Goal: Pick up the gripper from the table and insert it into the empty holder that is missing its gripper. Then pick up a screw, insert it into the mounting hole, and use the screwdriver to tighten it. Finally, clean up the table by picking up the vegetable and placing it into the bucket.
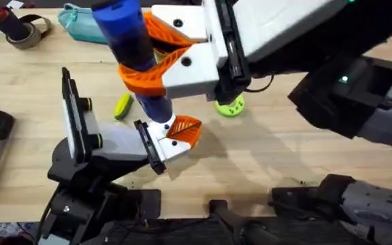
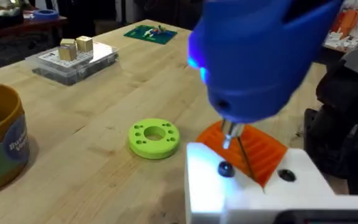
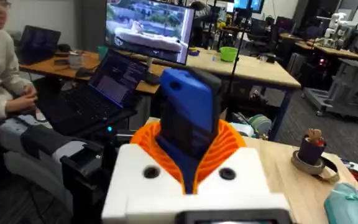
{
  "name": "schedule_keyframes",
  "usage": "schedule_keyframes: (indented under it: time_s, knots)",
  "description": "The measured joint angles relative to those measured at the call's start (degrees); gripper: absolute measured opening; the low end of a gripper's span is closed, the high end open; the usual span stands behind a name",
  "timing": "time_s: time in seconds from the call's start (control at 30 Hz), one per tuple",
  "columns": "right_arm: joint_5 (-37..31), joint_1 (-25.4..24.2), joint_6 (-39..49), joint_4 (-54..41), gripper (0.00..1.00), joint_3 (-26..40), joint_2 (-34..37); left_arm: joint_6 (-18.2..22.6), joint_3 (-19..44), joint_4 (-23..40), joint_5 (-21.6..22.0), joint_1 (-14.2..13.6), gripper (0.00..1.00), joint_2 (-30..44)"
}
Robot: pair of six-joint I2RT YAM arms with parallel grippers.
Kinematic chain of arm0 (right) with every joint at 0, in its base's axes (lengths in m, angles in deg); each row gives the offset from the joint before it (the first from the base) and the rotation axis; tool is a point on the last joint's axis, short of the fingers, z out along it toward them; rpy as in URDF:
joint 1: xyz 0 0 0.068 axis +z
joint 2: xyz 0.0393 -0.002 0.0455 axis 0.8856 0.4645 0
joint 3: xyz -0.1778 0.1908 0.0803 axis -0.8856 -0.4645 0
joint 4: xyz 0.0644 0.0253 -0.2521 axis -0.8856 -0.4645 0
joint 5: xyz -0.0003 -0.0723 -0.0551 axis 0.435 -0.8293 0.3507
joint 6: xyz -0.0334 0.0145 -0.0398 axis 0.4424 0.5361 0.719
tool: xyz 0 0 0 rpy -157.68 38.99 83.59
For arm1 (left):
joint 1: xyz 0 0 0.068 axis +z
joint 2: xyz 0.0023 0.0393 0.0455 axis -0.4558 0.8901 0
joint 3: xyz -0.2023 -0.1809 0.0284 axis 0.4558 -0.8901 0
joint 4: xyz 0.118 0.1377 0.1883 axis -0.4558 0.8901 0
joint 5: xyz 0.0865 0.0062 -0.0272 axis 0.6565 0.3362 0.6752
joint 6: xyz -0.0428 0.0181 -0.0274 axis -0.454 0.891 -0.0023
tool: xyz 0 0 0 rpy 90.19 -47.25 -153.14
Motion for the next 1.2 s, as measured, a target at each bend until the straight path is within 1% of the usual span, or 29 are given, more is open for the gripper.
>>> schedule_keyframes:
  time_s: [0.23,0.3,0.33,1.2]
  knots:
    - [-0.6,0.0,-0.6,0.6,0.046,0.0,0.0,0.0,0.0,0.0,0.0,0.0,0.016,0.0]
    - [-0.9,0.0,-0.8,2.2,0.045,-0.3,0.0,0.0,0.0,0.0,0.0,0.0,0.016,0.0]
    - [-1.1,0.0,-1.4,4.7,0.046,-1.0,0.0,0.0,0.0,0.0,0.0,0.0,0.016,0.0]
    - [-1.5,0.0,-2.2,1.8,0.045,-2.5,0.0,0.0,0.0,0.0,0.0,0.0,0.016,0.0]
